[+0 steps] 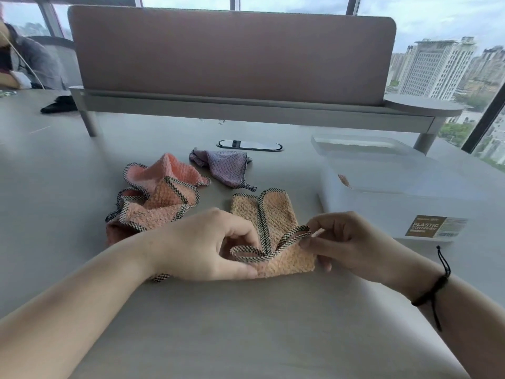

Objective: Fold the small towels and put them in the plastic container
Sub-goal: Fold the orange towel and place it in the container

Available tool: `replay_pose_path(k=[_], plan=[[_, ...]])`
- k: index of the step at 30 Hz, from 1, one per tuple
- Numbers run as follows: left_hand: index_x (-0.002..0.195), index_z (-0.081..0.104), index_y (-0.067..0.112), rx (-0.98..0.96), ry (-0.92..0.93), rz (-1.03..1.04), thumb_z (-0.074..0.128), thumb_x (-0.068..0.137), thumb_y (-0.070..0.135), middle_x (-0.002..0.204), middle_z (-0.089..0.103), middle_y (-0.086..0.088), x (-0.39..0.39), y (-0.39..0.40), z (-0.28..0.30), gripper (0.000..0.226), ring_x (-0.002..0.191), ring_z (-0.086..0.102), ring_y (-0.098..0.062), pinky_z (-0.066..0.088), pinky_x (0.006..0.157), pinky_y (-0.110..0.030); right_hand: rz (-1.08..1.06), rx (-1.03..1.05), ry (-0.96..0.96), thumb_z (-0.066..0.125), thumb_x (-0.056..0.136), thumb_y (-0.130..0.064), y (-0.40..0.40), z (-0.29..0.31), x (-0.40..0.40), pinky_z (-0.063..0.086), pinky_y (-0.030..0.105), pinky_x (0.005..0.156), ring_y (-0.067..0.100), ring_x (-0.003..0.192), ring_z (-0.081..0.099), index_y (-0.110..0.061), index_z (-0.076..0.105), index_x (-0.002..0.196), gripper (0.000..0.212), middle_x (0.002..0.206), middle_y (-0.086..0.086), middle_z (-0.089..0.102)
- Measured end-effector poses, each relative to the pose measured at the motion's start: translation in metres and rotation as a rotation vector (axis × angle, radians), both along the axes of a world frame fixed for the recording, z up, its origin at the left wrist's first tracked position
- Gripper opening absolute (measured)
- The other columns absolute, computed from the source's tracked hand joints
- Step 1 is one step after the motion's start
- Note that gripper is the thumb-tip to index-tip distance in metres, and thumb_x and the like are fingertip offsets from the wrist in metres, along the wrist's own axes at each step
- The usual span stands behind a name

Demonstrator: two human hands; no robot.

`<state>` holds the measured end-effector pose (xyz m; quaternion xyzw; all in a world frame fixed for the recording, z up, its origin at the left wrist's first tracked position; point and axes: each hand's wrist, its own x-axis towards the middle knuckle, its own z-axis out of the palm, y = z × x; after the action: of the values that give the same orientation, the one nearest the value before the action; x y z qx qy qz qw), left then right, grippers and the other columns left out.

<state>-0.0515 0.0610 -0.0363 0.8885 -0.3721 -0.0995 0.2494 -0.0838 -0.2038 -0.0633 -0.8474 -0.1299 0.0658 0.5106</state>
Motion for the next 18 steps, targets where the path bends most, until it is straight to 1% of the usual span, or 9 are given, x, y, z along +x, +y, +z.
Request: replay_pose_path(k=[2, 4, 6, 7, 9, 11, 13, 16, 18], plan=[[0.088, 0.068, 0.034, -0.065, 0.006, 0.077, 0.078, 0.081, 0.044, 0.059, 0.057, 0.02, 0.004, -0.001, -0.001, 0.016, 0.051, 0.045, -0.001, 0.032, 0.053, -0.013, 0.017, 0.053, 0.005, 0.076, 0.068, -0.056, -0.001, 0.0, 0.001, 0.038, 0.043, 0.06, 0.026, 0.057, 0.05, -0.029, 0.07, 0.096, 0.04, 0.062, 0.02, 0.063], [0.087, 0.07, 0.031, -0.094, 0.031, 0.125, 0.074, 0.084, 0.043, 0.049, 0.051, 0.022, 0.007, -0.002, -0.001, 0.013, 0.048, 0.046, 0.004, 0.032, 0.051, -0.01, 0.047, 0.076, 0.012, 0.079, 0.068, -0.054, 0.0, 0.001, -0.001, 0.038, 0.042, 0.059, 0.026, 0.06, 0.052, -0.035, 0.066, 0.106, 0.045, 0.069, 0.019, 0.066], [0.089, 0.073, 0.026, -0.11, 0.076, 0.131, 0.071, 0.088, 0.04, 0.046, 0.053, 0.02, 0.009, -0.002, -0.002, 0.015, 0.045, 0.045, 0.003, 0.033, 0.052, -0.009, 0.039, 0.032, -0.014, 0.082, 0.066, -0.057, 0.003, 0.0, -0.002, 0.041, 0.038, 0.06, 0.022, 0.062, 0.053, -0.037, 0.064, 0.11, 0.051, 0.077, 0.021, 0.067], [0.089, 0.075, 0.026, -0.108, 0.092, 0.124, 0.069, 0.089, 0.041, 0.048, 0.055, 0.018, 0.01, -0.001, -0.003, 0.016, 0.046, 0.045, 0.002, 0.033, 0.052, -0.009, 0.016, -0.003, -0.044, 0.083, 0.067, -0.054, 0.005, -0.001, -0.003, 0.041, 0.034, 0.059, 0.016, 0.059, 0.052, -0.035, 0.066, 0.108, 0.048, 0.07, 0.013, 0.065], [0.086, 0.075, 0.028, -0.106, 0.112, 0.105, 0.067, 0.09, 0.044, 0.054, 0.059, 0.014, 0.013, 0.001, -0.006, 0.018, 0.05, 0.045, 0.0, 0.037, 0.054, -0.015, -0.042, -0.038, -0.075, 0.083, 0.073, -0.038, 0.008, -0.002, -0.003, 0.039, 0.029, 0.055, 0.008, 0.051, 0.047, -0.027, 0.072, 0.097, 0.028, 0.055, -0.004, 0.058], [0.082, 0.075, 0.032, -0.108, 0.116, 0.105, 0.067, 0.09, 0.043, 0.055, 0.06, 0.014, 0.015, 0.001, -0.008, 0.016, 0.051, 0.047, 0.0, 0.038, 0.055, -0.015, -0.062, -0.107, -0.086, 0.079, 0.08, -0.031, 0.01, -0.002, -0.004, 0.037, 0.023, 0.051, 0.003, 0.047, 0.046, -0.024, 0.075, 0.088, 0.011, 0.053, -0.009, 0.06], [0.081, 0.075, 0.034, -0.092, 0.081, 0.116, 0.069, 0.089, 0.041, 0.055, 0.061, 0.019, 0.015, 0.001, -0.008, 0.013, 0.051, 0.05, 0.002, 0.038, 0.055, -0.011, -0.082, -0.236, -0.122, 0.074, 0.084, -0.035, 0.013, -0.001, -0.007, 0.033, 0.012, 0.048, 0.0, 0.044, 0.047, -0.025, 0.075, 0.089, 0.01, 0.053, -0.013, 0.061], [0.08, 0.075, 0.035, -0.068, 0.006, 0.12, 0.072, 0.088, 0.04, 0.055, 0.06, 0.021, 0.015, -0.001, -0.012, 0.01, 0.052, 0.052, 0.002, 0.037, 0.054, -0.01, -0.14, -0.433, -0.23, 0.071, 0.084, -0.044, 0.017, -0.002, -0.01, 0.039, 0.012, 0.054, -0.001, 0.057, 0.054, -0.035, 0.072, 0.098, 0.017, 0.06, -0.01, 0.061], [0.081, 0.076, 0.033, -0.061, -0.032, 0.131, 0.073, 0.087, 0.04, 0.056, 0.06, 0.021, 0.016, -0.001, -0.015, 0.009, 0.054, 0.053, 0.002, 0.037, 0.054, -0.01, -0.152, -0.475, -0.271, 0.069, 0.084, -0.047, 0.019, -0.005, -0.01, 0.041, 0.015, 0.059, 0.001, 0.066, 0.055, -0.04, 0.067, 0.105, 0.022, 0.068, -0.007, 0.06]])
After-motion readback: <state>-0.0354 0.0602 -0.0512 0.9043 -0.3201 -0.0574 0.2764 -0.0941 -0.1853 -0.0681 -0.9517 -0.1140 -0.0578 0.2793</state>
